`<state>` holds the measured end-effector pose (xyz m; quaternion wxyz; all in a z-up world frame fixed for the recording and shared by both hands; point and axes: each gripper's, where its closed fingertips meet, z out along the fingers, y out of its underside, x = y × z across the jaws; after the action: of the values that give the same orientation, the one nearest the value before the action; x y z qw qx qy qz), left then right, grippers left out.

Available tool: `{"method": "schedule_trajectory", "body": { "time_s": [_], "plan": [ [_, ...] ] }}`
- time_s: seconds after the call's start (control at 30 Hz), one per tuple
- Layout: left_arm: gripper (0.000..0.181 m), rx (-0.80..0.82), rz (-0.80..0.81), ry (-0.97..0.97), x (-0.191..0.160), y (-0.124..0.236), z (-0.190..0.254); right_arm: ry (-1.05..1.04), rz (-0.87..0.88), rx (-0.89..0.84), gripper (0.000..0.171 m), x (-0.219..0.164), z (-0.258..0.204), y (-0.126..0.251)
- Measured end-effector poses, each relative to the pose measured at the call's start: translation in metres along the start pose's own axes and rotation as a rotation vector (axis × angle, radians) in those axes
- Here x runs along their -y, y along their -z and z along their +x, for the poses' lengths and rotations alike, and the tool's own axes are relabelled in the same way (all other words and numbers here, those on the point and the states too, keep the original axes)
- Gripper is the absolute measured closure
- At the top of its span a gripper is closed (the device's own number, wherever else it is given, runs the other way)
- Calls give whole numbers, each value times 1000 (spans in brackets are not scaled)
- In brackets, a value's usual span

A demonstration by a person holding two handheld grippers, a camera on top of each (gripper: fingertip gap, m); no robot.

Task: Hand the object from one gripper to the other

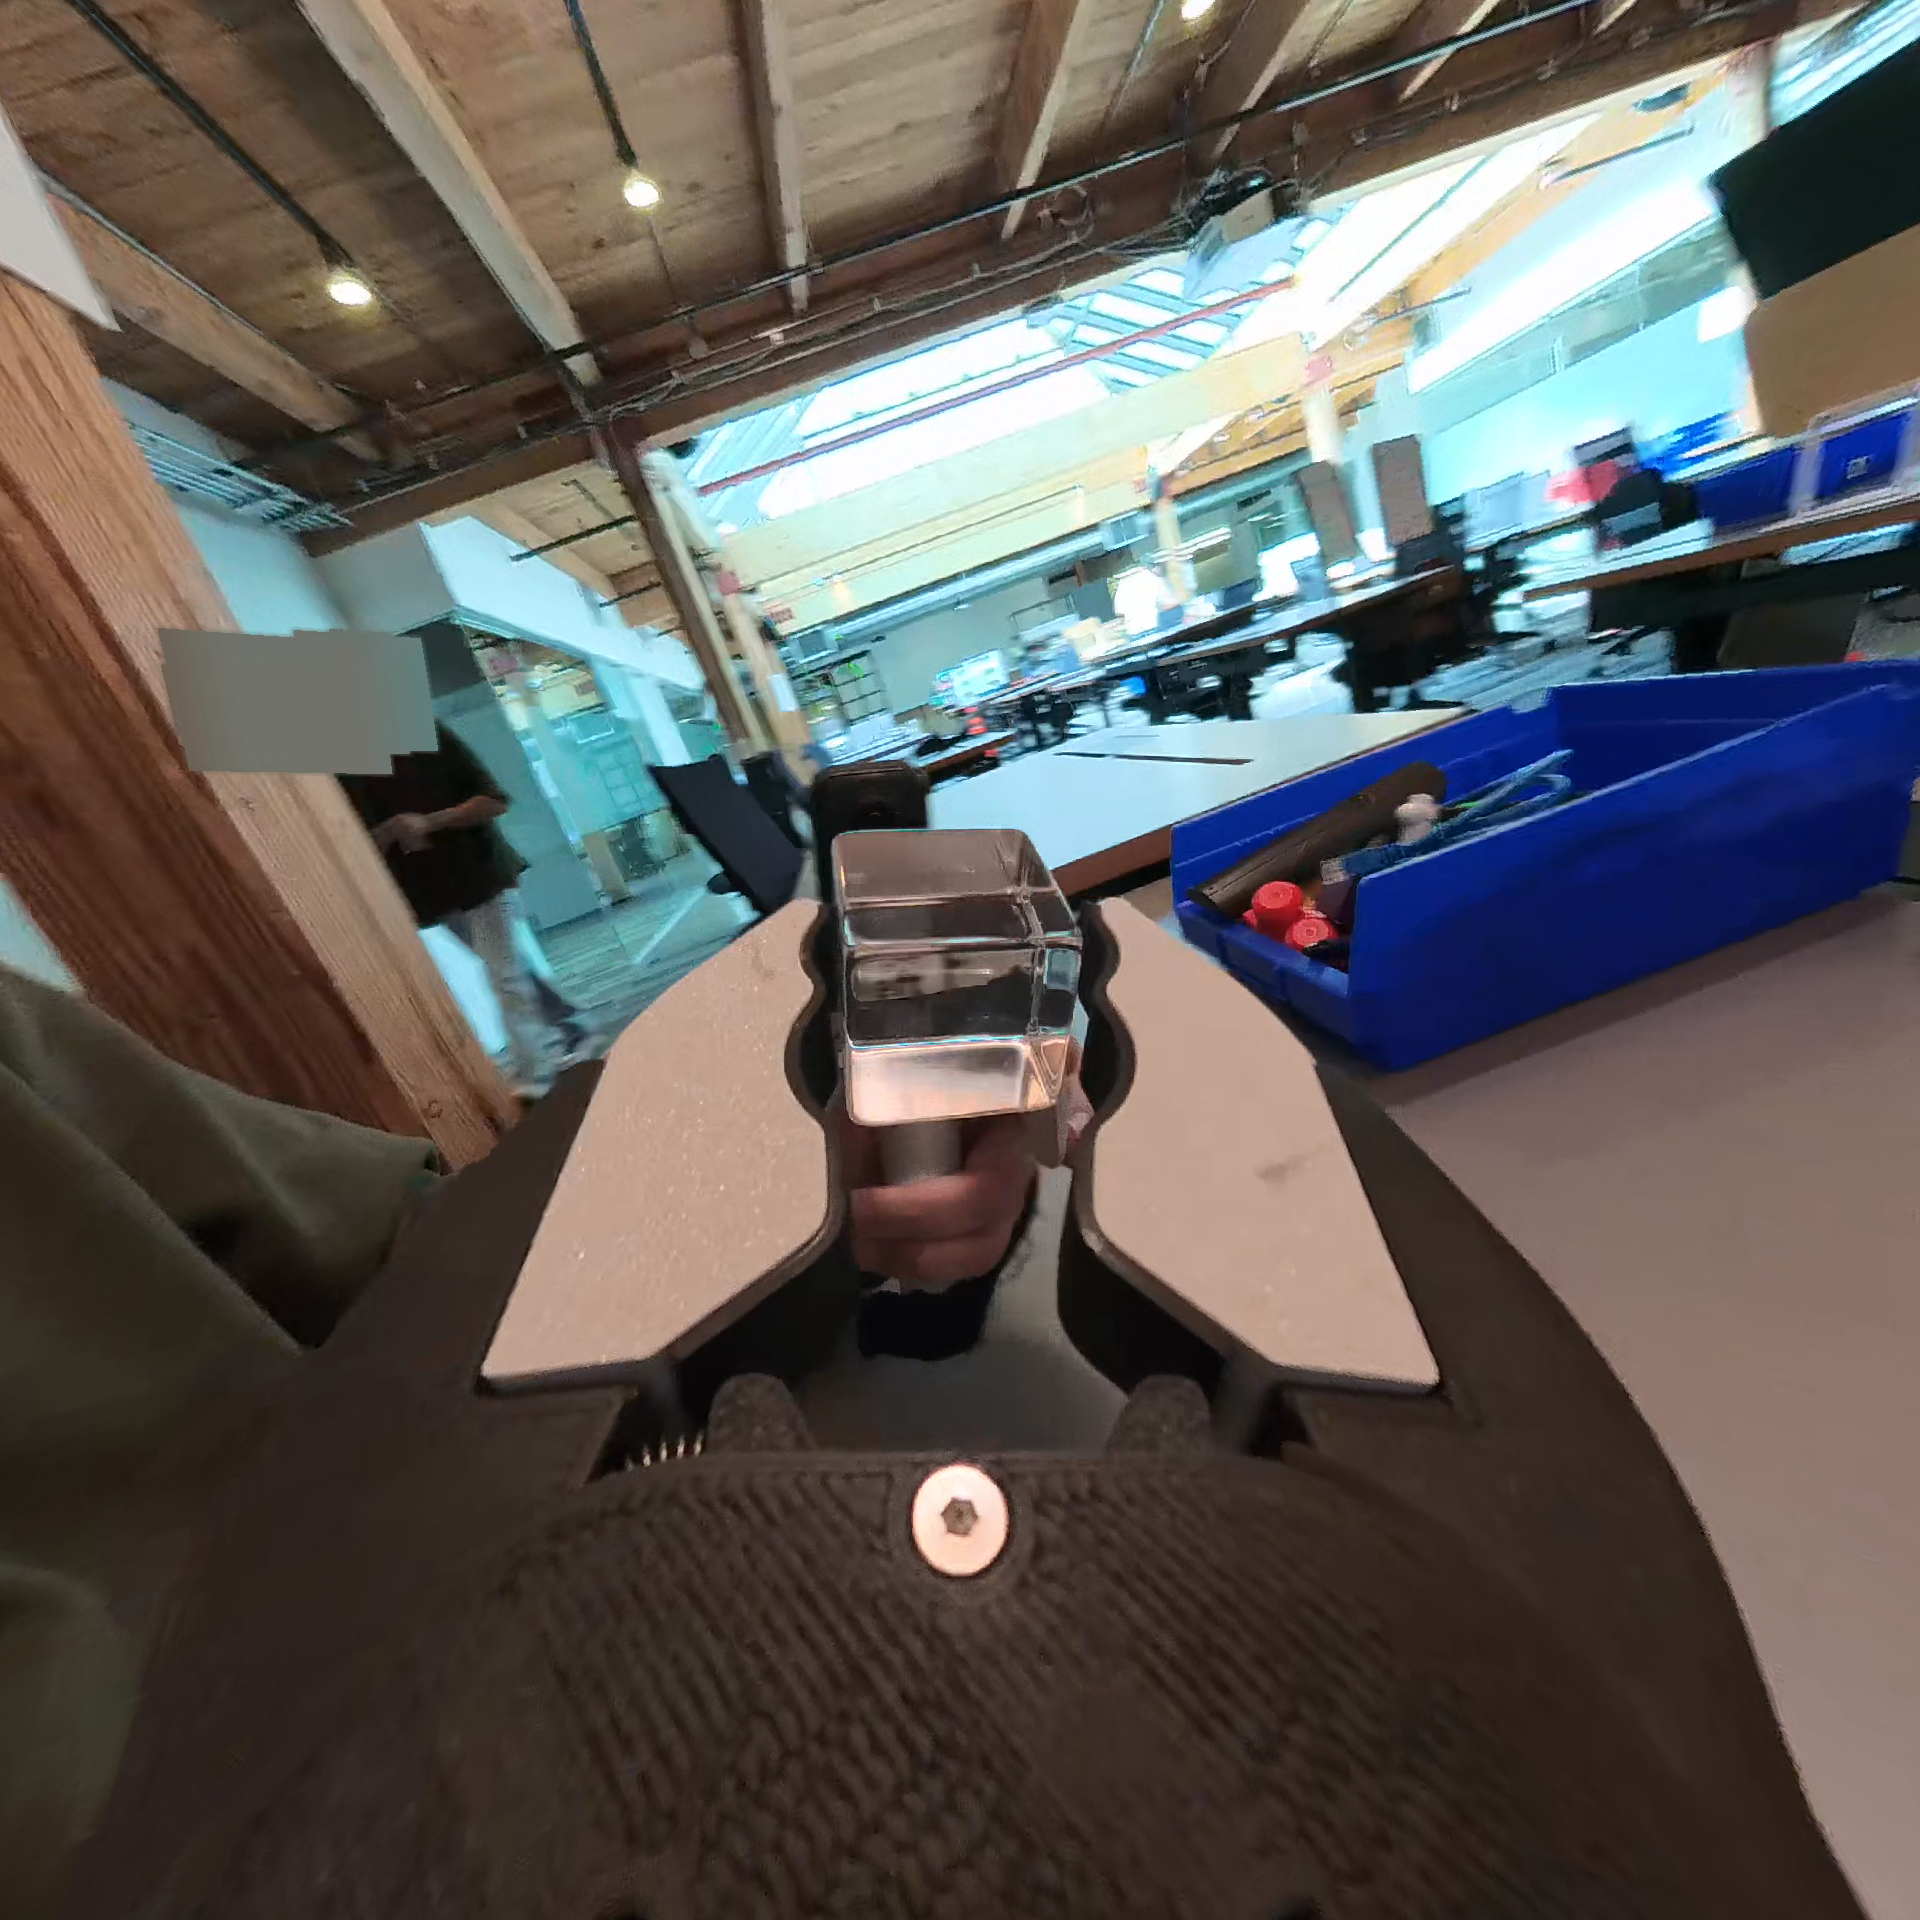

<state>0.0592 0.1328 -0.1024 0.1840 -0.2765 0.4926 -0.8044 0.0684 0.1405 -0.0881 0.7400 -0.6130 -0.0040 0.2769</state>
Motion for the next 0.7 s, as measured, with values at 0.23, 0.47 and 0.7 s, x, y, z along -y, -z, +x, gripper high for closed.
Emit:
{"method": "schedule_trajectory", "body": {
  "time_s": [0.23, 0.47, 0.7],
  "plan": [
    [117, 494, -207, -706, -9, 0, -30, 16, 59, -471, 127, 9, 50, 19],
    [126, 669, -252, -915, -12, -6, -35, -57, 88, -426, 127, 1, 35, 4],
    [137, 688, -216, -899, -8, 1, -38, -115, 90, -388, 127, -7, 31, -3]
  ]
}}
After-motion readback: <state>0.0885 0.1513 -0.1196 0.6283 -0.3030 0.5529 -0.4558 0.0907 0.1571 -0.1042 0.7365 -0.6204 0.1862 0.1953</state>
